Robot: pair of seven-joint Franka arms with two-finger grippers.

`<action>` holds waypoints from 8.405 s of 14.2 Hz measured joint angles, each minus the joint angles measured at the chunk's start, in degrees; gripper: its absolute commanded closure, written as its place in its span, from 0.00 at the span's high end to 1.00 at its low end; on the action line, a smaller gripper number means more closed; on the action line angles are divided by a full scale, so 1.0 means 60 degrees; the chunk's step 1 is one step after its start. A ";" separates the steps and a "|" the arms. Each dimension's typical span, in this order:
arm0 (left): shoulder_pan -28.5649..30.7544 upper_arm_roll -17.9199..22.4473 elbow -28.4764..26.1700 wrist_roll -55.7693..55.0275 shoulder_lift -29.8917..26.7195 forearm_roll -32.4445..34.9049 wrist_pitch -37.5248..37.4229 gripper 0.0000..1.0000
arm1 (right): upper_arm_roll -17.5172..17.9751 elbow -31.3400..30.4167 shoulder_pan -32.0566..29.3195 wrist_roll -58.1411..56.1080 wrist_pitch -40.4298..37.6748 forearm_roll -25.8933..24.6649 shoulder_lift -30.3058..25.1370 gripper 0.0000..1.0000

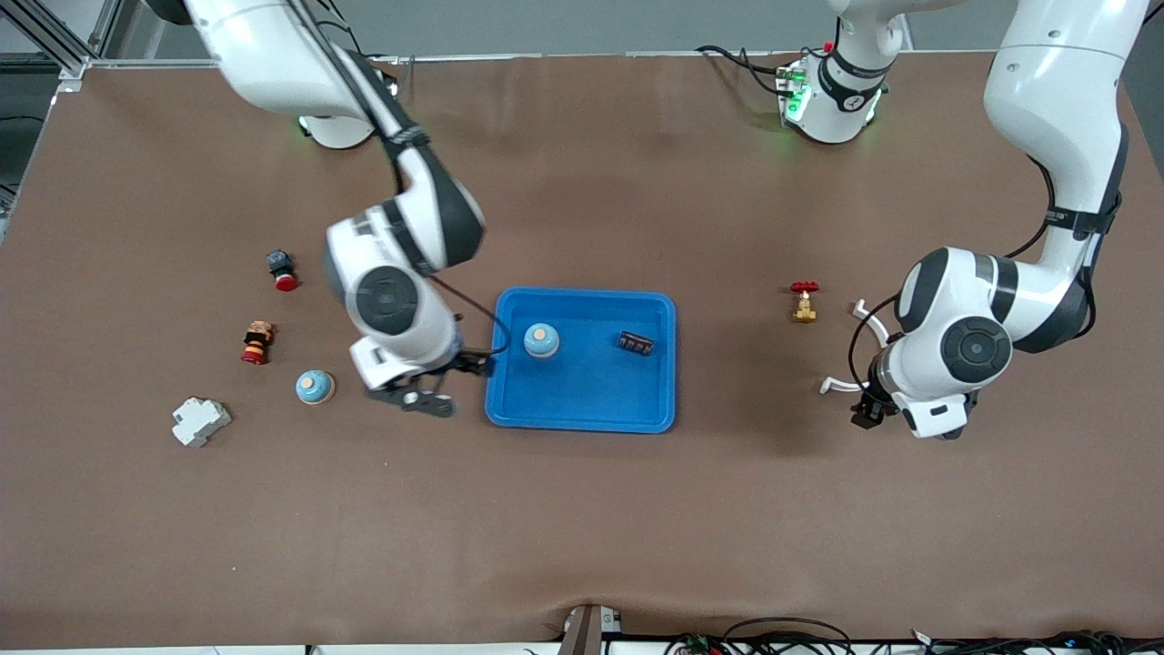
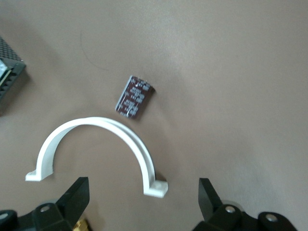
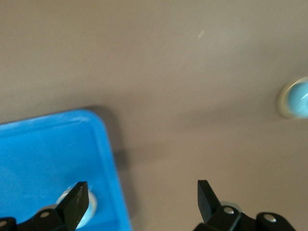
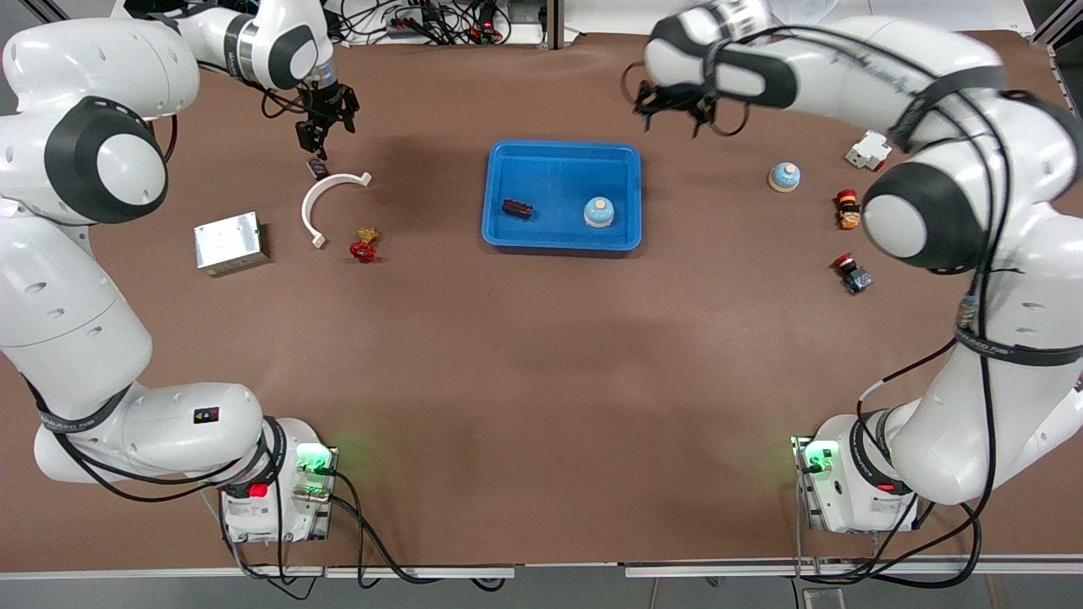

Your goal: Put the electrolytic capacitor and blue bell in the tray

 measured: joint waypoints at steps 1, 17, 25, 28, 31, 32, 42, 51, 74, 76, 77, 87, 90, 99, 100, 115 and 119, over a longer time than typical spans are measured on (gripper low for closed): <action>0.0085 0.0002 -0.0025 0.0028 0.0113 0.0020 0.0199 1.00 | -0.0001 -0.0228 -0.0280 -0.0520 0.0008 0.0000 -0.0293 1.00; 0.1291 0.0007 -0.0881 0.1415 0.0994 0.1192 0.2236 0.09 | -0.0005 -0.4596 -0.3360 -0.5826 0.4412 -0.0431 -0.1656 1.00; 0.1351 -0.0507 -0.0775 0.1344 0.0486 0.1109 0.1513 0.00 | -0.0003 -0.5090 -0.3647 -0.5972 0.6261 -0.0473 -0.0670 1.00; 0.1349 -0.1214 -0.0729 0.0568 -0.0060 0.0751 0.0990 0.00 | -0.0001 -0.5311 -0.3695 -0.6049 0.6914 -0.0477 -0.0302 1.00; 0.1324 -0.2051 -0.0660 -0.0730 -0.0220 0.0676 0.0886 0.00 | 0.0017 -0.5392 -0.3695 -0.6053 0.7040 -0.0479 -0.0108 1.00; 0.1276 -0.2354 -0.0636 -0.1303 -0.0219 0.0666 0.0883 0.00 | 0.0020 -0.5445 -0.3695 -0.6054 0.7063 -0.0479 -0.0098 1.00; -0.1275 -0.2675 0.0259 -0.5587 0.0541 0.0715 0.0904 0.00 | 0.0111 -0.5496 -0.3685 -0.6067 0.6974 -0.0486 -0.0138 0.00; -0.3182 -0.1460 0.0837 -0.8168 0.1884 0.1647 0.2863 0.00 | 0.0321 -0.4165 -0.2223 -0.3315 0.4192 -0.0483 -0.0733 0.00; -0.3961 -0.0976 0.2924 -0.7646 0.1722 0.1675 0.1896 1.00 | 0.0352 -0.0103 0.1684 0.4376 0.3385 -0.0246 0.2203 0.00; -0.3846 -0.0982 0.2943 -0.6354 0.1019 0.1673 0.1066 1.00 | 0.0350 0.0071 0.1746 0.4469 0.3387 -0.0246 0.2417 0.00; -0.3776 -0.0985 0.2952 -0.5768 0.0658 0.1609 0.0731 1.00 | 0.0348 0.0149 0.1762 0.4542 0.3393 -0.0249 0.2511 0.00; -0.1215 -0.1039 0.2953 0.0821 -0.2352 -0.1416 -0.2715 1.00 | 0.0262 0.0560 0.1891 0.4769 0.3396 -0.0288 0.2906 0.00; -0.0411 -0.1041 0.2947 0.1931 -0.2919 -0.2005 -0.3511 1.00 | 0.0231 0.0604 0.1890 0.4769 0.3396 -0.0303 0.2916 0.00; 0.1568 -0.0979 0.2901 0.7397 -0.3915 -0.2067 -0.4990 1.00 | 0.0141 0.0739 0.1882 0.4769 0.3390 -0.0310 0.2995 0.00; 0.1533 -0.0880 0.2866 0.7857 -0.3987 -0.2067 -0.5019 1.00 | 0.0141 0.0749 0.1882 0.4769 0.3390 -0.0339 0.3025 0.30; -0.0439 0.1513 0.1795 1.0877 -0.5454 -0.2168 -0.5291 1.00 | 0.0229 0.3425 0.1758 0.3639 -0.0940 -0.0433 0.2862 1.00; -0.0441 0.1513 0.1784 1.0877 -0.5497 -0.2168 -0.5484 1.00 | 0.0153 0.3694 0.0660 0.1323 -0.1873 -0.0437 0.1913 1.00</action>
